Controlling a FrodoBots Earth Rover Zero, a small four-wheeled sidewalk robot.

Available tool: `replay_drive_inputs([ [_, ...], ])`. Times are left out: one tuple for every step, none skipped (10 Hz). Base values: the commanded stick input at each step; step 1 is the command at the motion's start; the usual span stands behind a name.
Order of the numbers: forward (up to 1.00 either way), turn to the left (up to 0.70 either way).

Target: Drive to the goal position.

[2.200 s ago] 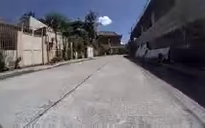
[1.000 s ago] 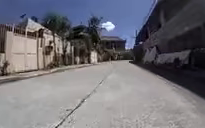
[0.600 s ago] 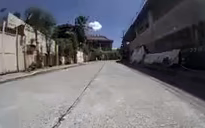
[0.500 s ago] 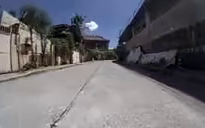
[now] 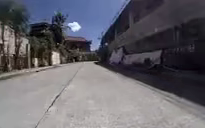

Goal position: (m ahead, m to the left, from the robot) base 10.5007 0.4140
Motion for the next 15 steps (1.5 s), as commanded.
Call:
replay_drive_inputs([
  [1.0,0.0],
  [1.0,0.0],
  [1.0,0.02],
  [1.0,0.03],
  [1.0,0.03],
  [1.0,0.02],
  [1.0,0.0],
  [1.0,0.0],
  [1.0,0.01],
  [1.0,0.03],
  [1.0,0.05],
  [1.0,0.0],
  [1.0,0.0],
  [1.0,0.0],
  [1.0,0.0],
])
